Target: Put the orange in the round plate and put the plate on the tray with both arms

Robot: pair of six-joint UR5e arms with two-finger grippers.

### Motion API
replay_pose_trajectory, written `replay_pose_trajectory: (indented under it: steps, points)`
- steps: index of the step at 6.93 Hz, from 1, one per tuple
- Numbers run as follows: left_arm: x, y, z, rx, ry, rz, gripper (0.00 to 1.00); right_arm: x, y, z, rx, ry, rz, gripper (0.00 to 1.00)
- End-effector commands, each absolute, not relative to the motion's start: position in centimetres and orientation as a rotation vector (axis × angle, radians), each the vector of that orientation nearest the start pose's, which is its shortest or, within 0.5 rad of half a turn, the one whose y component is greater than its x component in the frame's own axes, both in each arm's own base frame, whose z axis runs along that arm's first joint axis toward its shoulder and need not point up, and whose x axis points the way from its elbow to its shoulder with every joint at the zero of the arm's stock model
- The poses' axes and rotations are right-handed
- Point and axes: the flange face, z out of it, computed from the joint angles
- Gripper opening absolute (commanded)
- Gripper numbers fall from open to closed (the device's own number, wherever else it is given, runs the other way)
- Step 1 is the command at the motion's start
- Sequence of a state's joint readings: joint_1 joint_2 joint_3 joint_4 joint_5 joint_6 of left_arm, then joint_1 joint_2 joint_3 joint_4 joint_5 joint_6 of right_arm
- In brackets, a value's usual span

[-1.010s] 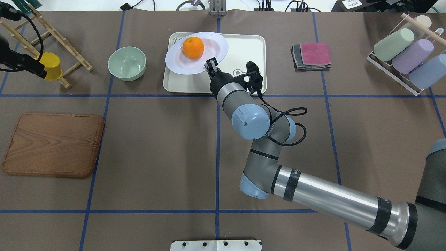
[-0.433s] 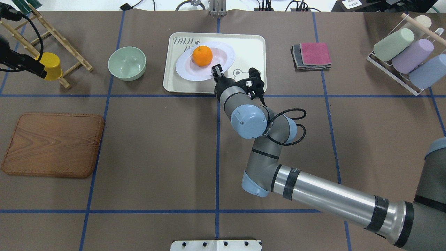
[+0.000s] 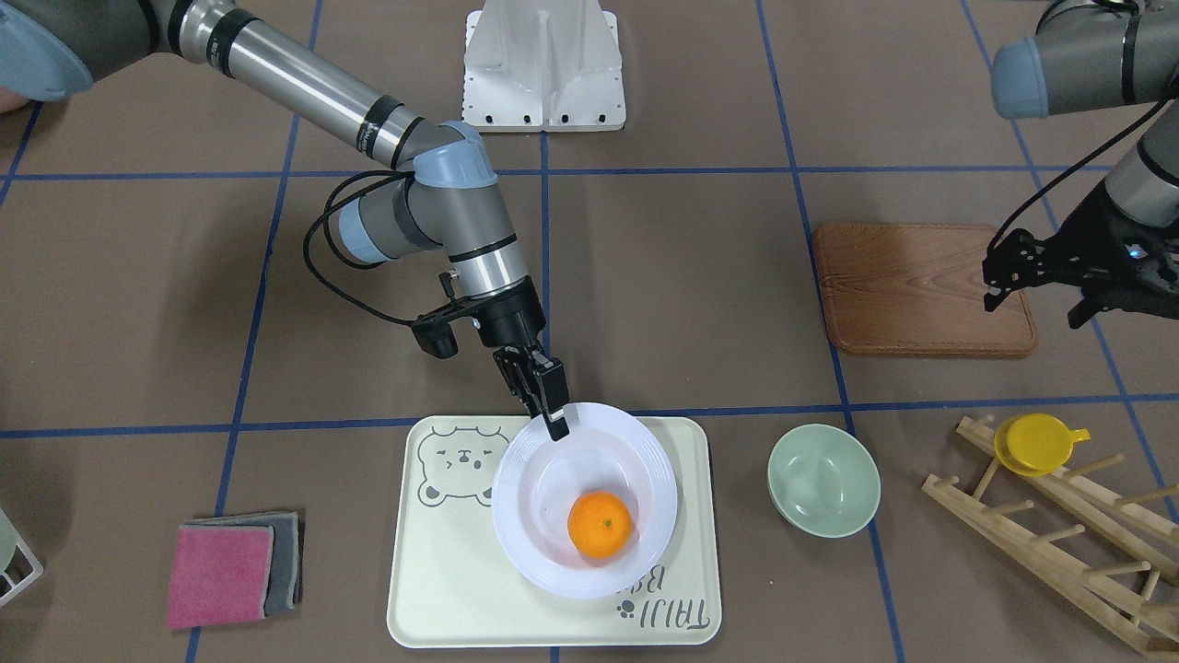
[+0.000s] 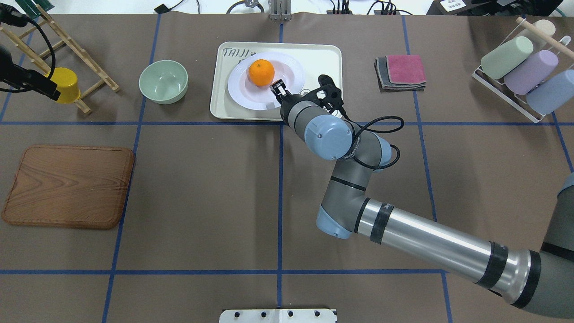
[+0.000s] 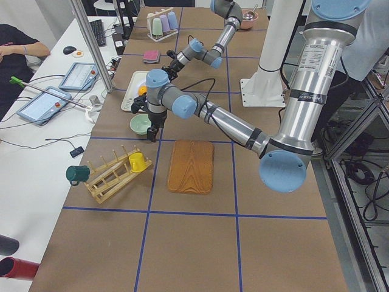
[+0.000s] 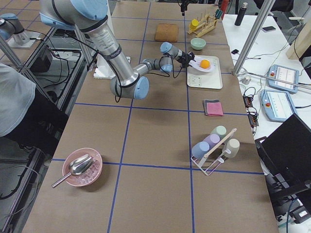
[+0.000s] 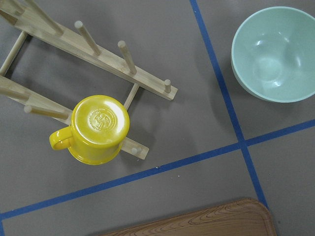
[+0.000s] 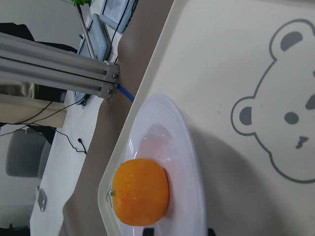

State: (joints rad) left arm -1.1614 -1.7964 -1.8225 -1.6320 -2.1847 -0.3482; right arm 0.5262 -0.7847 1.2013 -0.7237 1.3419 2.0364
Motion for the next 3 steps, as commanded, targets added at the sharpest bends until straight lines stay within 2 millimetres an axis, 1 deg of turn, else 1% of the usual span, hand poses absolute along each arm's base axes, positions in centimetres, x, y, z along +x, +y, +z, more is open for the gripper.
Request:
replay_pose_trajectory:
  steps: [1, 2, 3]
  points:
    - [15.4, -55.5, 41.4, 0.269, 0.75, 0.22, 0.94, -53.7, -53.0, 23.2, 0.194, -1.106, 0.652, 1.0]
    - [15.4, -55.5, 41.4, 0.268, 0.75, 0.22, 0.94, -49.0, -53.2, 22.8, 0.174, -1.08, 0.532, 1.0]
    - [14.3, -55.8, 42.4, 0.278, 0.735, 0.249, 0.93, -43.9, -53.8, 23.8, 0.174, -1.065, 0.419, 1.0]
